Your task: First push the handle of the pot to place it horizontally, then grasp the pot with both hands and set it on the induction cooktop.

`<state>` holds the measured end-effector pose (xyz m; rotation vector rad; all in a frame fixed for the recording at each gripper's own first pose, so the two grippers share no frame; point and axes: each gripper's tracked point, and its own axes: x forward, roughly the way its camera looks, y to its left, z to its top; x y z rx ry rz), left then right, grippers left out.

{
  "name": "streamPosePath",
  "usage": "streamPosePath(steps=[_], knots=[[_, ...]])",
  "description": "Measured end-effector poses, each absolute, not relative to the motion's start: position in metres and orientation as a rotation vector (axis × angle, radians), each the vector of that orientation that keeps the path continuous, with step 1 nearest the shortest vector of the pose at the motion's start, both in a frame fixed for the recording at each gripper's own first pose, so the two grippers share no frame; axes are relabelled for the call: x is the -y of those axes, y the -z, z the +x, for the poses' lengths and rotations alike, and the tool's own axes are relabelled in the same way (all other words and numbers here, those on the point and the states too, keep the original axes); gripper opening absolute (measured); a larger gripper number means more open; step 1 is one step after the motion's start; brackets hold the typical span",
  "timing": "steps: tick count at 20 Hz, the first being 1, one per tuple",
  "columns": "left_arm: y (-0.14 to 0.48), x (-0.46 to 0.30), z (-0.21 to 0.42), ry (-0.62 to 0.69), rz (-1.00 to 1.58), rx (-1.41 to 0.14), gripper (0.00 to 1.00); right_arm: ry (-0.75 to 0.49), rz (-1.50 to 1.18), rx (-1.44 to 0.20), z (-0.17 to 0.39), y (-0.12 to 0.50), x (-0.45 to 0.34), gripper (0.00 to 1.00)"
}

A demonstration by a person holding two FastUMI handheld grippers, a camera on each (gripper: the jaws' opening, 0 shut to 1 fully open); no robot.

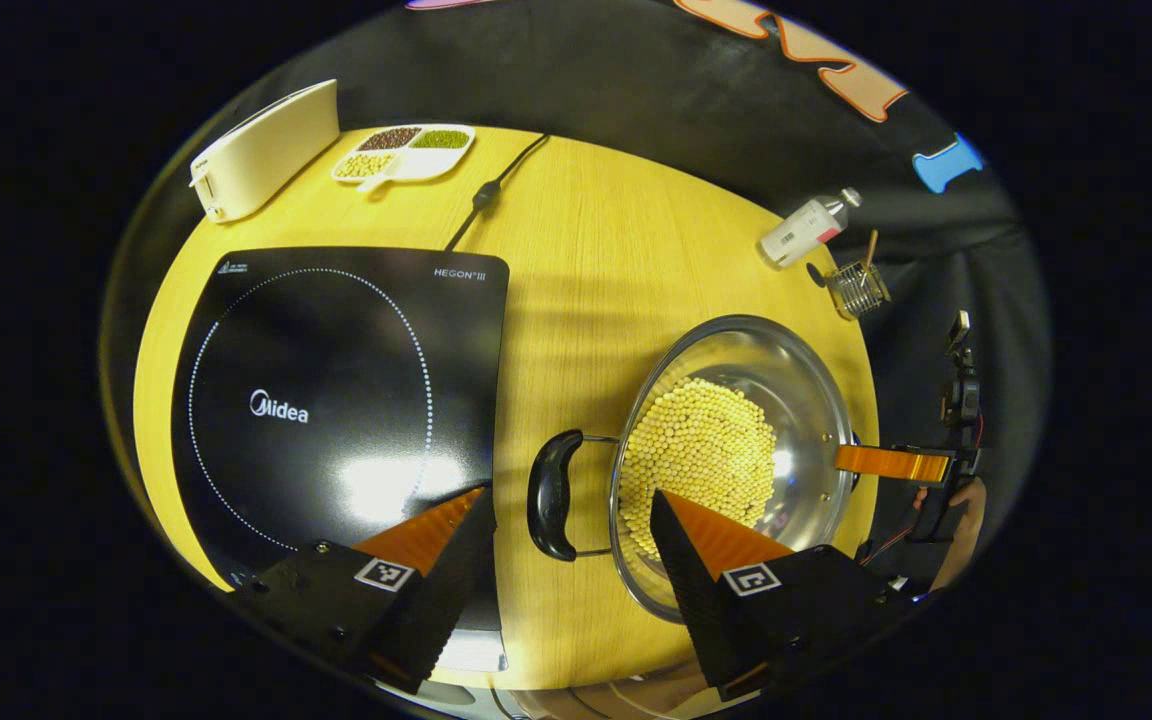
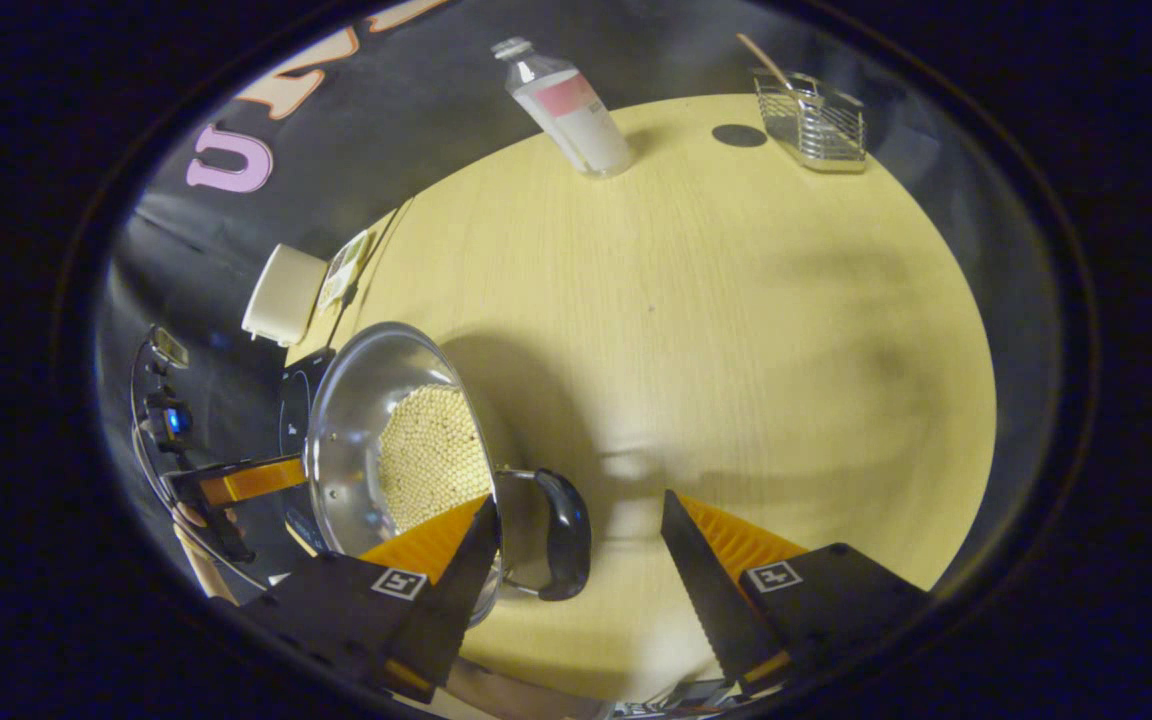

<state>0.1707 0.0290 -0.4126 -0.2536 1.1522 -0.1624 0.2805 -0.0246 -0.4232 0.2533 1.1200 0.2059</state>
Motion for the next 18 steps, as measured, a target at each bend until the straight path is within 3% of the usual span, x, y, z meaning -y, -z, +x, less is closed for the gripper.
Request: streamPosePath(steps=[1,2,3,4,5,6,8,9,10,11,13,14,17,18], knots=[[0.416,-0.027,0.173,0.166,-0.258,-1.162,0.96,-0.212,0.256,-1.131,0.279,0.426,0.024,0.99],[0.419,-0.024,0.175,0.172,-0.266,-1.165,0.96,-0.219,0.258,-1.144,0.279,0.429,0.023,0.92],[0.422,-0.02,0.177,0.178,-0.27,-1.172,0.96,-0.229,0.262,-1.15,0.279,0.433,0.019,0.92],[0.425,-0.018,0.178,0.188,-0.27,-1.181,0.96,-0.234,0.262,-1.156,0.279,0.435,0.018,0.99],[0.428,-0.015,0.178,0.196,-0.268,-1.189,0.95,-0.239,0.262,-1.162,0.279,0.438,0.016,0.97],[0.431,-0.011,0.179,0.205,-0.266,-1.198,0.96,-0.245,0.263,-1.167,0.282,0.44,0.015,0.88],[0.436,-0.007,0.182,0.217,-0.269,-1.209,0.96,-0.249,0.268,-1.189,0.282,0.449,0.011,0.88],[0.438,-0.007,0.183,0.218,-0.271,-1.216,0.95,-0.252,0.274,-1.204,0.279,0.453,0.009,0.97],[0.44,-0.008,0.184,0.216,-0.266,-1.221,0.93,-0.258,0.279,-1.216,0.278,0.457,0.007,0.97],[0.44,-0.008,0.186,0.22,-0.263,-1.217,0.92,-0.277,0.312,-1.223,0.278,0.458,0.001,0.88],[0.442,-0.008,0.188,0.212,-0.251,-1.224,0.94,-0.286,0.333,-1.242,0.275,0.462,-0.006,0.79],[0.442,-0.008,0.187,0.208,-0.237,-1.231,0.89,-0.291,0.328,-1.246,0.275,0.464,-0.007,0.67],[0.449,-0.01,0.188,0.188,-0.196,-1.247,0.87,-0.309,0.335,-1.234,0.276,0.465,-0.014,0.67],[0.453,-0.012,0.187,0.173,-0.187,-1.259,0.82,-0.294,0.322,-1.239,0.277,0.466,-0.012,0.6]])
